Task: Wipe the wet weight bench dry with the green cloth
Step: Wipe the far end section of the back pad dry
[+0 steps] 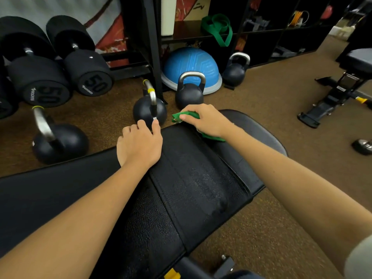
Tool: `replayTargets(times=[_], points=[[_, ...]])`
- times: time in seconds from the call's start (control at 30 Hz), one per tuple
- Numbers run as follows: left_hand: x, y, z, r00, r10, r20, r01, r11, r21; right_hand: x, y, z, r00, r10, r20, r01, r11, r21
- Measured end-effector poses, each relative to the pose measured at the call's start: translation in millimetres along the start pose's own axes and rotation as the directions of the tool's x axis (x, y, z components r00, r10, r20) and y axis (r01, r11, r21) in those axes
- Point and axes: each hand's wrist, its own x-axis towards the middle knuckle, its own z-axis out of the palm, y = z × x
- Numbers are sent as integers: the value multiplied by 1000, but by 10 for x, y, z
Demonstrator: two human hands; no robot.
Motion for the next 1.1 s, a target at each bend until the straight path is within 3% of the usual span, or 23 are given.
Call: replayTargets(times=[0.2,0.47,0.6,0.8,0.97,1.1], points=[[-20,-3,-2,1000,10,-6,-10,1000,-19,-493,-53,-23,992,-79,-95,82,996,27],[-18,-3,-1,1000,13,4,-13,1000,-22,-1674,22,-260,987,-148,58,148,989,-7],[-25,1,2,1000,16,-2,-16,1000,-9,-1988,39,-266,985,-166,47,165,986,12],[-14,-2,21,1000,18,-14,-18,1000,15,-1319,8,-137,965,-261,-3,260,963,-65],[9,-3,26,1000,10,-8,-10,1000,16,-492,-78,-58,985,-171,-3,171,985,-22],[20,-11,27,1000,12,0,-12,1000,11,-543,-115,-91,992,-128,16,128,991,-32]])
